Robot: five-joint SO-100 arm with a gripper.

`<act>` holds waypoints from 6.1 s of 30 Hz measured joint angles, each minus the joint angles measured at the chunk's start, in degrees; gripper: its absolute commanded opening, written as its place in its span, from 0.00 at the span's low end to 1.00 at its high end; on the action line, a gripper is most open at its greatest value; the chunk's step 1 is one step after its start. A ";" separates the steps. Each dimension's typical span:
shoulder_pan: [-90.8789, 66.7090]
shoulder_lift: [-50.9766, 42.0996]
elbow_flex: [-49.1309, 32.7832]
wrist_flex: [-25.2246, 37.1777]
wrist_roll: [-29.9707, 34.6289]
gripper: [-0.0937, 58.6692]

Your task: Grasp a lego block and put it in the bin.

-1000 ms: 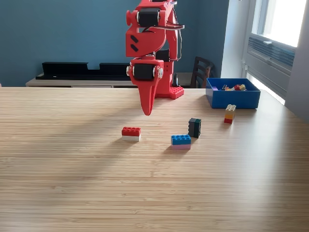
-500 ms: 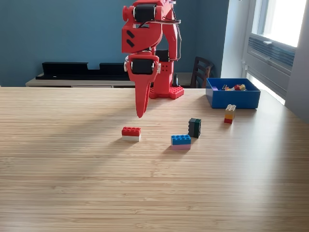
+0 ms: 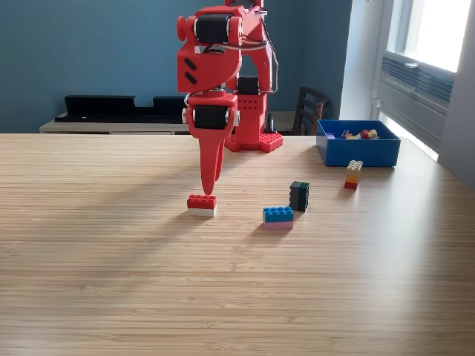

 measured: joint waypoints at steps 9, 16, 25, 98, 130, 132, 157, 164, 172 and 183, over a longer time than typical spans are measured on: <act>0.00 -6.77 -2.02 2.46 -3.16 0.57; 2.99 -10.90 -5.27 3.34 -3.96 0.45; 4.48 -14.50 -9.76 3.34 -4.66 0.00; -78.84 10.46 4.57 24.08 -3.78 0.32; -22.06 10.37 11.43 6.42 4.57 0.01; -22.06 10.37 11.87 5.98 4.57 0.01; -22.15 10.37 14.68 3.69 4.57 0.01; -22.15 10.37 14.68 3.69 4.57 0.01; -22.15 10.37 14.68 2.20 5.98 0.02; -33.22 10.37 15.47 1.67 3.43 0.36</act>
